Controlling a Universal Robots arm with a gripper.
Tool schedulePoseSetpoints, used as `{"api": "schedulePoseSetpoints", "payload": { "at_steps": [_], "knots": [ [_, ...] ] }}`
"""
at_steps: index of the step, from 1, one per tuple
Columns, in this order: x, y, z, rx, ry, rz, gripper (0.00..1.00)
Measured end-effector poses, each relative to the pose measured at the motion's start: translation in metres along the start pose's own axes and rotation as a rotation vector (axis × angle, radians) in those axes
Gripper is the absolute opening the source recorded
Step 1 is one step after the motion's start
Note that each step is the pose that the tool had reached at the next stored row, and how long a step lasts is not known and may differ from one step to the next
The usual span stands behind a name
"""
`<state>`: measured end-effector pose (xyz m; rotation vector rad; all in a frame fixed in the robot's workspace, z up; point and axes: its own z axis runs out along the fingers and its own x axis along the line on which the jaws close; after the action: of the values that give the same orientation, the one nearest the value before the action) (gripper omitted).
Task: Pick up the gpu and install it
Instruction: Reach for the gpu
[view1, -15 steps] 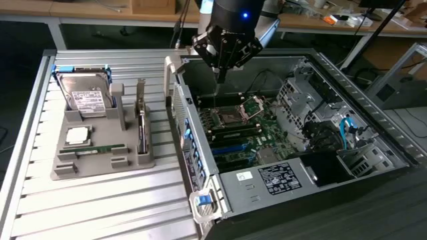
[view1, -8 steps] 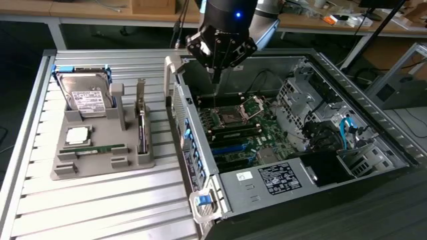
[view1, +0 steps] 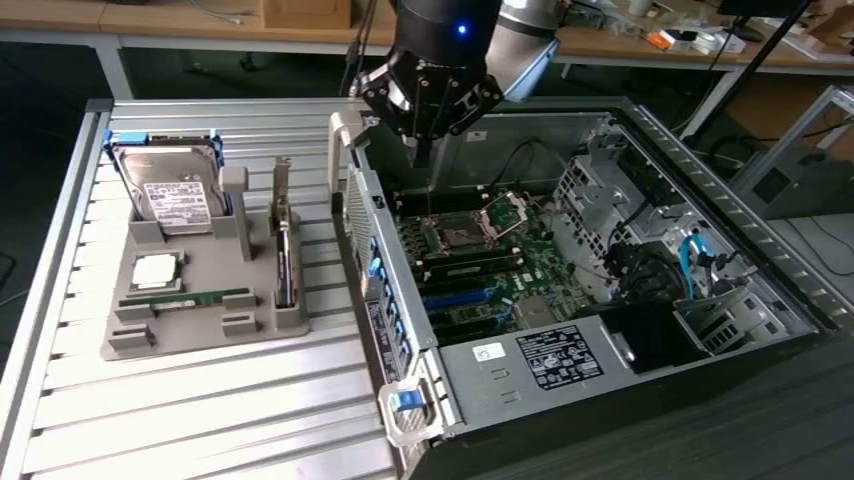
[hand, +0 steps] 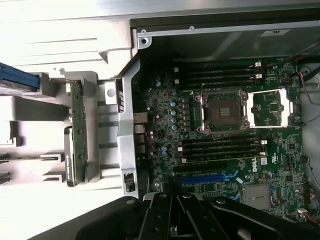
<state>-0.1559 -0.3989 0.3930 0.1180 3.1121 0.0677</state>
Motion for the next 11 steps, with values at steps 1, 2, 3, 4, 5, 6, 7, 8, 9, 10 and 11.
{"api": "schedulePoseSetpoints", "payload": {
  "at_steps": [1, 2, 3, 4, 5, 6, 7, 8, 9, 10, 11],
  "knots": [
    [0.0016, -0.0001, 0.0000, 0.0001, 0.0001, 0.000, 0.11],
    [0.0034, -0.0003, 0.0000, 0.0000, 0.0000, 0.000, 0.11],
    [0.0050, -0.0004, 0.0001, -0.0001, 0.0000, 0.000, 0.11],
    [0.0060, -0.0004, 0.0002, -0.0001, 0.0000, 0.000, 0.11],
    [0.0068, -0.0005, 0.0001, 0.0000, 0.0000, 0.000, 0.11],
    [0.0073, -0.0006, 0.0002, 0.0000, 0.0000, 0.000, 0.11],
    [0.0083, -0.0007, 0.0002, 0.0001, 0.0000, 0.000, 0.11],
    [0.0089, -0.0007, 0.0002, 0.0000, 0.0000, 0.000, 0.11],
    [0.0094, -0.0007, 0.0002, 0.0001, 0.0000, 0.000, 0.11],
    [0.0104, -0.0008, 0.0002, 0.0002, 0.0001, 0.000, 0.11],
    [0.0113, -0.0009, 0.0002, 0.0001, 0.0000, 0.000, 0.11]
  ]
}}
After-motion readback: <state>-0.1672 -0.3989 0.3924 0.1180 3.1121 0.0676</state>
